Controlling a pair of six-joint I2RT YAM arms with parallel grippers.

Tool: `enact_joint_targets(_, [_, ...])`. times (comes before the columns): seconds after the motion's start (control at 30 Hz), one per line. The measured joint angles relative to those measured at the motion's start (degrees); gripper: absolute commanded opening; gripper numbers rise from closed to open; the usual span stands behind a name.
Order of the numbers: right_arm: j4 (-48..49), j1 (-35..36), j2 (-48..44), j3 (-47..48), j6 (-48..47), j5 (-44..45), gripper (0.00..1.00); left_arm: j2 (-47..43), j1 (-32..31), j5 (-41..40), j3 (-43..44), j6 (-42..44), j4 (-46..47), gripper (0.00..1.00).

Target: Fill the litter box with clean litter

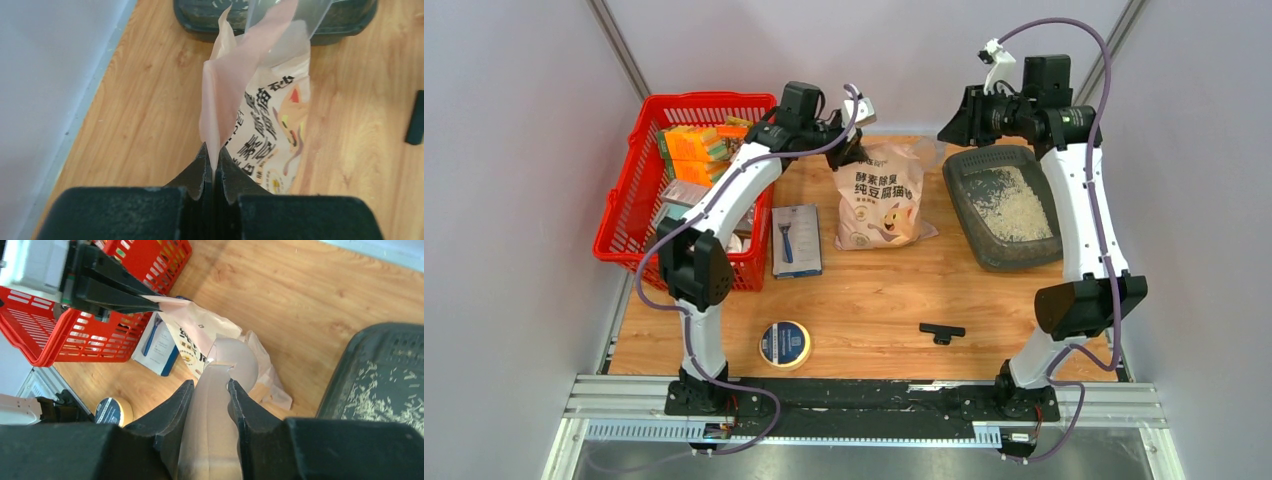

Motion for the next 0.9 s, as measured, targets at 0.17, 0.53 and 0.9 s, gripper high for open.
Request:
enact_joint_targets(0.17, [-6.23, 0.11, 0.72, 2.43, 0.00, 2.25, 0.00, -6.71, -0.07, 1.88, -9.60, -5.33, 4.28, 0.00])
enact_joint_targets(0.53, [-11.43, 4.70, 0.13, 1.95, -3.04, 9.38, 0.00, -14.45, -1.64, 2.95, -19.39, -8.31, 7.52, 0.00])
enact_joint_targets(0.9, [-16.74, 6.64, -1.42, 2.64, -9.90, 10.32, 0.00, -15.34, -1.64, 2.54, -21.20, -8.85, 9.64, 0.00])
